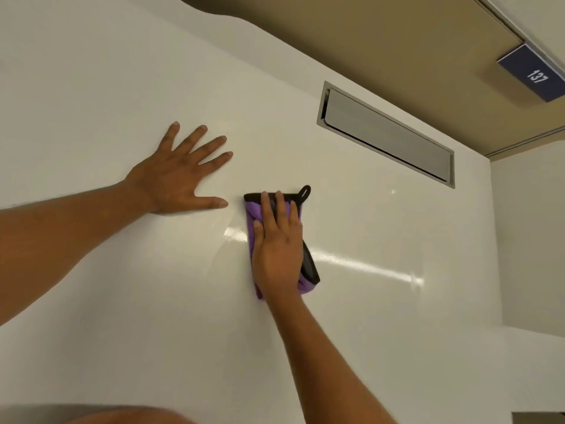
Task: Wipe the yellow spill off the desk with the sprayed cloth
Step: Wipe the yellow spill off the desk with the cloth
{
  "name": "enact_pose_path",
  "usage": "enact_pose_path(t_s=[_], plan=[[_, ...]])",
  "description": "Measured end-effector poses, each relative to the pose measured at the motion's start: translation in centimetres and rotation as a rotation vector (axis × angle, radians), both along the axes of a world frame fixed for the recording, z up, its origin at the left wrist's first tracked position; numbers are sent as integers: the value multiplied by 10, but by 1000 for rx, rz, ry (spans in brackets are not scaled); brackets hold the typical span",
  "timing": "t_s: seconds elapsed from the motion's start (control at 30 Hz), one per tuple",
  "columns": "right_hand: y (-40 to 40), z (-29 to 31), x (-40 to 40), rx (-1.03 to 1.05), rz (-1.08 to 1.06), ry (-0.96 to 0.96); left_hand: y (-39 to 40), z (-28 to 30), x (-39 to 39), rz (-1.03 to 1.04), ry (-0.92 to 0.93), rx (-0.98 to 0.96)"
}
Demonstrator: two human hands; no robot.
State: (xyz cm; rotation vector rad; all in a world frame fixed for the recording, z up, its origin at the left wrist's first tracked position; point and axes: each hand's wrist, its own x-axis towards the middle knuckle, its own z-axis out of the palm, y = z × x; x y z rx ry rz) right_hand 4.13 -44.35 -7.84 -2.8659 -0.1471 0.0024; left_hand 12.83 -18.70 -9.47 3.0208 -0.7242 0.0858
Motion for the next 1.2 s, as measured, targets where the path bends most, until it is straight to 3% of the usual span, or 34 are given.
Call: enact_pose_path(t_s=[0.1,0.2,0.37,0.47,0.6,0.77,0.87,0.97,1.07,1.2], plan=[[-6,-2,-88,7,19,36,-1,0,-1,4,-14,11],[-54,3,-113,-25,12,49,-2,1,-2,6,3,17],[-150,16,-8,41,-351,30,-1,2,-4,6,2,10],[-157,14,65,28,-458,12,-1,4,-5,6,25,11],[-94,10,82,-17,-314,-26,-2,4,-3,3,34,15],[-9,1,-33,-65,56,-123,-1,2,-3,6,47,-16],[-7,4,-126,-39,118,10,-1,2,-3,10,46,-11],[-54,9,-161,-49,195,94,-1,0,-1,13,52,-3],[-119,14,-123,-40,153,100,1,-1,-1,18,56,-8],[-170,22,-10,40,-136,116,-1,1,-3,19,49,3]])
